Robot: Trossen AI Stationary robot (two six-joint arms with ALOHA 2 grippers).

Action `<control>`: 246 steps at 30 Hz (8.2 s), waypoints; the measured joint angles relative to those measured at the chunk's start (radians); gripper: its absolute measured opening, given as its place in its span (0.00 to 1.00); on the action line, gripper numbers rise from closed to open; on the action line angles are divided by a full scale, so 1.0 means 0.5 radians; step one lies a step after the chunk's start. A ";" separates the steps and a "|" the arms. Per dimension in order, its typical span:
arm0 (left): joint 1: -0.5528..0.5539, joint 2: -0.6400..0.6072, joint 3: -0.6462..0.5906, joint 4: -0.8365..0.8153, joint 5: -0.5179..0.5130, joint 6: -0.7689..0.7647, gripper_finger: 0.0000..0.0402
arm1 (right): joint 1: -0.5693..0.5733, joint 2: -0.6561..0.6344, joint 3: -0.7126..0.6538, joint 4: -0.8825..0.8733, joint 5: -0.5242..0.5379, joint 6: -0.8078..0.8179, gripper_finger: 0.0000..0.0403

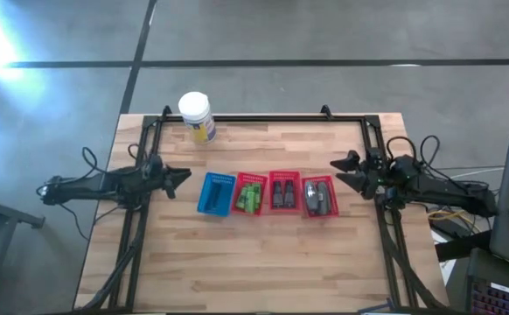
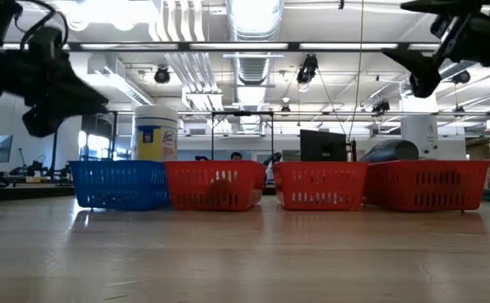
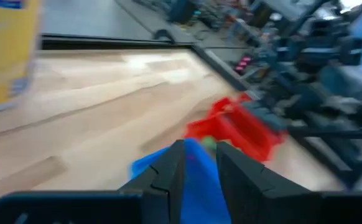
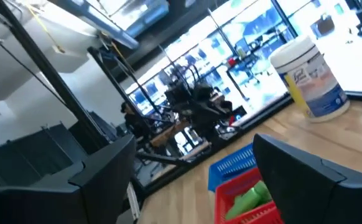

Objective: Pick & Place Travel size toiletries
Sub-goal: Return to Home Position

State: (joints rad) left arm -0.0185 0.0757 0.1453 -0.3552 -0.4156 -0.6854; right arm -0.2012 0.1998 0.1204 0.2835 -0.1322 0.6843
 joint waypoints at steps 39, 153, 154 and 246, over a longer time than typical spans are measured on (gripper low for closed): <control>-0.002 -0.122 -0.064 0.011 -0.211 0.264 0.24 | 0.004 -0.397 -0.221 -0.442 0.056 0.098 0.83; -0.002 -0.104 -0.067 0.009 -0.211 0.264 0.24 | 0.075 -0.350 -0.223 -0.483 -0.151 -1.106 0.89; -0.002 -0.105 -0.067 0.009 -0.211 0.264 0.24 | 0.075 -0.350 -0.223 -0.482 -0.151 -1.106 0.89; -0.002 -0.105 -0.067 0.009 -0.211 0.263 0.24 | 0.075 -0.350 -0.223 -0.482 -0.152 -1.107 0.78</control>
State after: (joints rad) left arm -0.0193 0.0234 0.1120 -0.3508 -0.5213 -0.5537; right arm -0.1638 0.0250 0.0090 0.0425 -0.2081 0.1307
